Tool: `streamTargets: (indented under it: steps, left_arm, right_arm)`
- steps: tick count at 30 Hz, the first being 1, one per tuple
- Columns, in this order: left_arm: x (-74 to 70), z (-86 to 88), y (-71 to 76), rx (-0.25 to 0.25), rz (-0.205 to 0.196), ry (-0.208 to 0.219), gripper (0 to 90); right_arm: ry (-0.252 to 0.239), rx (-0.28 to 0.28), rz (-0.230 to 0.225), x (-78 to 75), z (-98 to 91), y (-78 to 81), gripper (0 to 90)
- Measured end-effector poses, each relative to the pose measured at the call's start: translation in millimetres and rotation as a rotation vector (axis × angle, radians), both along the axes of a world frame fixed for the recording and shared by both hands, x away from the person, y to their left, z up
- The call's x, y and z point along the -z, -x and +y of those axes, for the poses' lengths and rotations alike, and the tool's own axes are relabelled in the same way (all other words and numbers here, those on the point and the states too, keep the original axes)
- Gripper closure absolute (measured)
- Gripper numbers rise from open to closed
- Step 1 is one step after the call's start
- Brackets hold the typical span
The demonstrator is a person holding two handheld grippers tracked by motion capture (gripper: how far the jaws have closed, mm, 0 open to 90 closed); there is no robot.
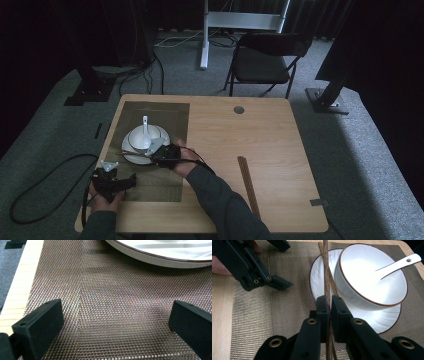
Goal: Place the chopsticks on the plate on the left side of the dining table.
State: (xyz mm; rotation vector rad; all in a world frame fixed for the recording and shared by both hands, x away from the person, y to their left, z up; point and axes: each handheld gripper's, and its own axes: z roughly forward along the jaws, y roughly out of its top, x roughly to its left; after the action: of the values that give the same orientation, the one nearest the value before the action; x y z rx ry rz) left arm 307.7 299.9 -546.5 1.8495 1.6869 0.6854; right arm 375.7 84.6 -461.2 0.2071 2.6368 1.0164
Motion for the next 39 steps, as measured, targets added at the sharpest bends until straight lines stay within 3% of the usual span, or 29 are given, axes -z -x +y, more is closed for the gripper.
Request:
streamTargets:
  steps: [24, 39]
  left_arm:
    - [-0.1, 0.1, 0.1, 0.001, 0.002, -0.001, 0.1]
    - [-0.1, 0.0, 0.0, 0.000, 0.001, 0.001, 0.1]
  right_arm:
    - [0.041, -0.043, 0.009, 17.8, 25.4, -5.2, 85.1]
    - [0.067, -0.040, 0.027, 26.9, 38.6, -12.8, 85.1]
